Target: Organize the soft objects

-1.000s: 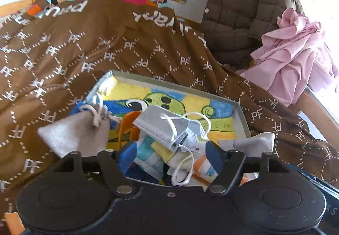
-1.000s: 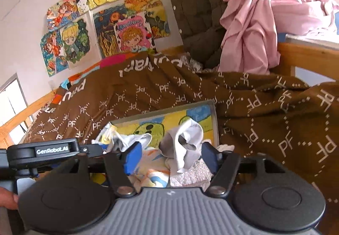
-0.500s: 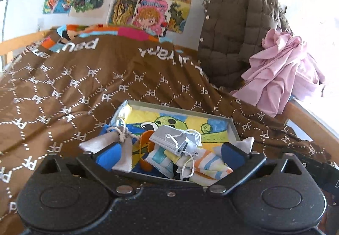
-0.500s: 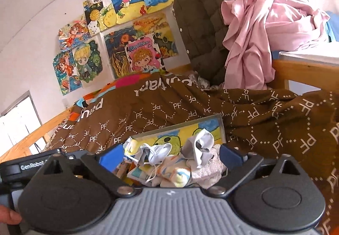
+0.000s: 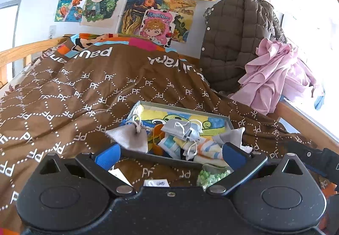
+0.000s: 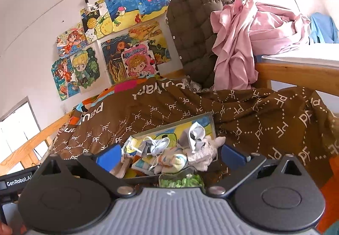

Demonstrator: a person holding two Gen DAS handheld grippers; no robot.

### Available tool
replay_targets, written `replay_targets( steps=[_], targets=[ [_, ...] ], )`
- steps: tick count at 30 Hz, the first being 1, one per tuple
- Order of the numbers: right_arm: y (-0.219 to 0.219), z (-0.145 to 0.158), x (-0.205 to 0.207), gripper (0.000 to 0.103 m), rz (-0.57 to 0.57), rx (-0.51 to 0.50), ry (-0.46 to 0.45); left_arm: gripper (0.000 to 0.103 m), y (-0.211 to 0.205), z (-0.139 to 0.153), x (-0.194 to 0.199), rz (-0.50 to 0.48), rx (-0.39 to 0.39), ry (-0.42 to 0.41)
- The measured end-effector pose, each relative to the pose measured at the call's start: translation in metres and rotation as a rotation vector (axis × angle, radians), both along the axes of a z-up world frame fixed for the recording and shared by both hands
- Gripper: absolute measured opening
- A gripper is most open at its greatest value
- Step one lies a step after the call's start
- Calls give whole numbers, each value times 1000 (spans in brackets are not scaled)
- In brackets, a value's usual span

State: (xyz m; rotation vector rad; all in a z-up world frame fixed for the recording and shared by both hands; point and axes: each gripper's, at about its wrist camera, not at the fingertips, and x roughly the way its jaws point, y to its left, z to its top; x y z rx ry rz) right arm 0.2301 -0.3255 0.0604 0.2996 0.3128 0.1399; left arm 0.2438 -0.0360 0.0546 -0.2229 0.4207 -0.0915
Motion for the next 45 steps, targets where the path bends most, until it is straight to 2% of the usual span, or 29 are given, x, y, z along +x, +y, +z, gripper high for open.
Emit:
replay_targets(
  steps=[13,23,37,42,45],
  targets=[
    [29,5,-44,103,52,-90,-38,102,8,-2,-45,30,1,-26],
    [49,-4,-67,103,83,-137,14,102,14,-7,-78,30,24,-57],
    [69,-23,-91,103,94,-199,119,102,35,-34,-124,74,69,-2],
    [78,-26,-95,103,107,-227,140,102,44,-48,-137,119,52,52],
    [81,-29,-95,103,116,-246,148,102,46,-54,-138,138,67,94]
  ],
)
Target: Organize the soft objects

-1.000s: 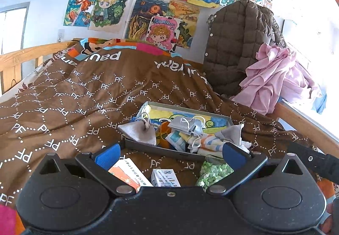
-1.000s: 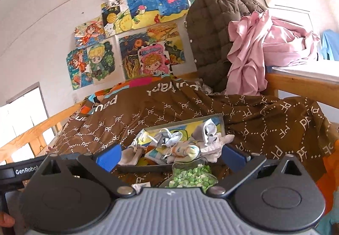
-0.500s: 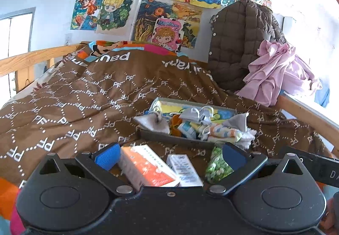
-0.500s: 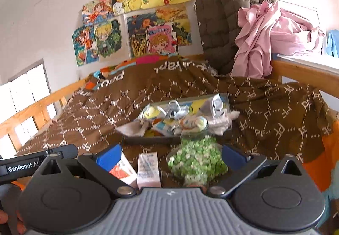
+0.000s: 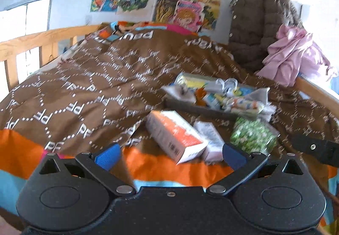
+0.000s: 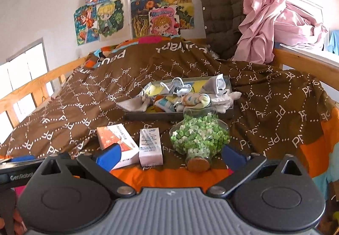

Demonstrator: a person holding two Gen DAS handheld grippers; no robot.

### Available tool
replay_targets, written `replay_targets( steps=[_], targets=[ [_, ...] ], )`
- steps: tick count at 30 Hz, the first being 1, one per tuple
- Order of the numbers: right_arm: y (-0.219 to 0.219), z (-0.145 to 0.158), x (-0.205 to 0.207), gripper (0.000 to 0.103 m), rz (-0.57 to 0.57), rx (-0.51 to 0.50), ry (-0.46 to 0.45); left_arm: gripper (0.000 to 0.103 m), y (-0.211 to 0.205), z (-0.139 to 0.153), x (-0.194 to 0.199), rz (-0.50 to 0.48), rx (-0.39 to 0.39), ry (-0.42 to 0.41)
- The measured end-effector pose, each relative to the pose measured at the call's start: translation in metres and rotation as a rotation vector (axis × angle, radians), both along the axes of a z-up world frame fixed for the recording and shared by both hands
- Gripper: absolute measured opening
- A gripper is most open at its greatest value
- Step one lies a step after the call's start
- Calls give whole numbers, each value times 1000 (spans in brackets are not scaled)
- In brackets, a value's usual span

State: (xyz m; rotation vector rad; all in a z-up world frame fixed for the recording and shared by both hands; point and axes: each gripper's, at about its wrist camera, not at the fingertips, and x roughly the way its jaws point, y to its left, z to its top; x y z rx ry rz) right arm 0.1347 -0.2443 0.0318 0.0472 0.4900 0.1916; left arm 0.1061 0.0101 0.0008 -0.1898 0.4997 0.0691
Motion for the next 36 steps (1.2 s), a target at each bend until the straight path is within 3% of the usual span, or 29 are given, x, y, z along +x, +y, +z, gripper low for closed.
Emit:
replay_targets(
  steps=[36],
  targets=[
    [2,-11,11,103,-20,-26,94,102,-1,-5,2,26,22,34]
  ],
)
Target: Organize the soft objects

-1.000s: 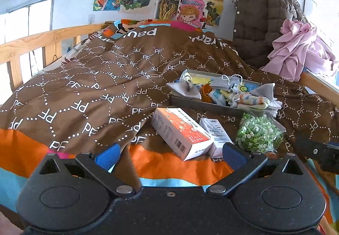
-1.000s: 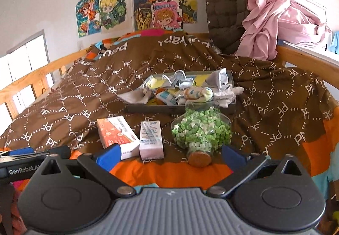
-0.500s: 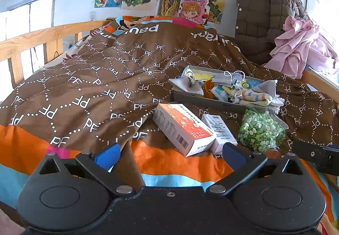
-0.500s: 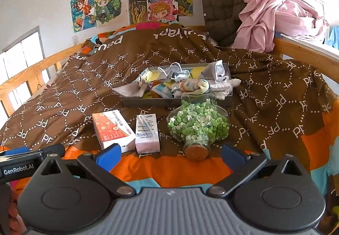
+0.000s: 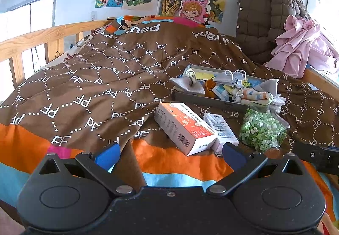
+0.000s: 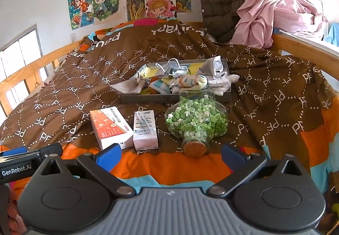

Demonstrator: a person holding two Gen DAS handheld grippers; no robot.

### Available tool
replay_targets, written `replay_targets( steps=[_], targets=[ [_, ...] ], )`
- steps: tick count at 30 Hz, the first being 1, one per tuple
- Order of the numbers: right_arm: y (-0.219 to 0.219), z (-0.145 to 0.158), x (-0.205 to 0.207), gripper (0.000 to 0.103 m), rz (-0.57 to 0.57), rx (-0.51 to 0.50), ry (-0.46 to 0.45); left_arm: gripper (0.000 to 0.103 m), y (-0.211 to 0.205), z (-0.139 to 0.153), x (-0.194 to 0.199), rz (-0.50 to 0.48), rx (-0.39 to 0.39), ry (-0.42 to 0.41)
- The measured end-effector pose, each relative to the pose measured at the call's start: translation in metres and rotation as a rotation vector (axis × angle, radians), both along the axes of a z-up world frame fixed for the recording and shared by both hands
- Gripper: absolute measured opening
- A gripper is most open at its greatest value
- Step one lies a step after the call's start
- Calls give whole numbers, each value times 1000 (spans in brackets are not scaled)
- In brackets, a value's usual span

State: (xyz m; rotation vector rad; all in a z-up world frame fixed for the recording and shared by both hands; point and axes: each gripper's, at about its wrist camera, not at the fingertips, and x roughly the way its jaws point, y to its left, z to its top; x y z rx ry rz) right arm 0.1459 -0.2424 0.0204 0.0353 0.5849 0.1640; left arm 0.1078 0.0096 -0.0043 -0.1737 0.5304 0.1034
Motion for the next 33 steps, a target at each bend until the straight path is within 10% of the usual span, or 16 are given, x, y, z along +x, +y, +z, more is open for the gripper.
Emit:
replay_targets(
  steps=[33],
  targets=[
    [1,-1,0,103,2,-4,7,102,1,2,-3,49,-9,3]
  ],
)
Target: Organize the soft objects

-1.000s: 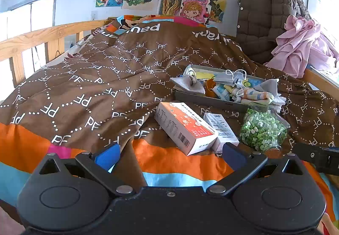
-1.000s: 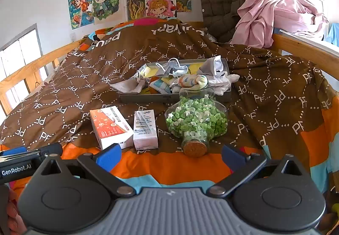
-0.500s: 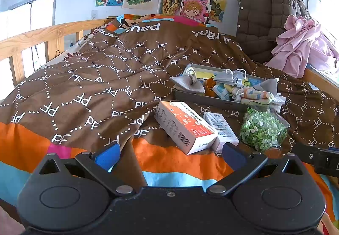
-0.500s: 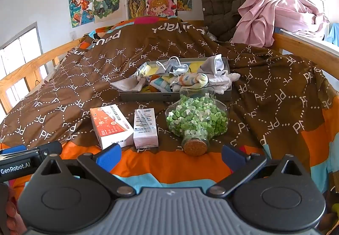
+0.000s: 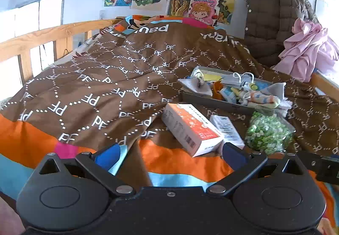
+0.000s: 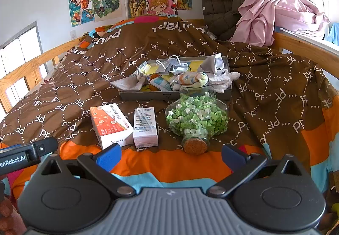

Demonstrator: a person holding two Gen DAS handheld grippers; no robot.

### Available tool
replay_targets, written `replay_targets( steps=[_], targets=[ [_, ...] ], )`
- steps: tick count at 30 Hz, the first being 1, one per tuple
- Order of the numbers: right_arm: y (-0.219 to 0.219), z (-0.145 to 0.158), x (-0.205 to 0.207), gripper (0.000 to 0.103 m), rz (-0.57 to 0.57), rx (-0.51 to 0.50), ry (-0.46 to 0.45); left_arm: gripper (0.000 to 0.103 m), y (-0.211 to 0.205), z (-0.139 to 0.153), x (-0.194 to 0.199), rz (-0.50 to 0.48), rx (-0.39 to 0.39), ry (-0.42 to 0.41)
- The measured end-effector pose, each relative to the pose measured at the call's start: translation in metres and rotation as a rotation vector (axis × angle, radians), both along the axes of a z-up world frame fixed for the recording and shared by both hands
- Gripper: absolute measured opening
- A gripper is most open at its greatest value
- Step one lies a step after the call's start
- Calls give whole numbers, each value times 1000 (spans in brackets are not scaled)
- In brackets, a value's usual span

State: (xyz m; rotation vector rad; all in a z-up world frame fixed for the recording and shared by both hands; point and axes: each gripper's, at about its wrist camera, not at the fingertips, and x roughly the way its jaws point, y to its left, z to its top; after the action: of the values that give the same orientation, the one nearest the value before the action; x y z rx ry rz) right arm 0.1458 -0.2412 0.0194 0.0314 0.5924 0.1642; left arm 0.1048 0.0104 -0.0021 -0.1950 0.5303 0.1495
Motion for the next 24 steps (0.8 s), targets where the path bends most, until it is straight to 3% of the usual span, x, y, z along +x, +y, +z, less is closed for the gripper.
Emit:
replay_targets(
  steps=[24],
  targets=[
    [2,-6,-2,103,6,-5,9,102,-1,1,0,-12,-5,2]
  ],
)
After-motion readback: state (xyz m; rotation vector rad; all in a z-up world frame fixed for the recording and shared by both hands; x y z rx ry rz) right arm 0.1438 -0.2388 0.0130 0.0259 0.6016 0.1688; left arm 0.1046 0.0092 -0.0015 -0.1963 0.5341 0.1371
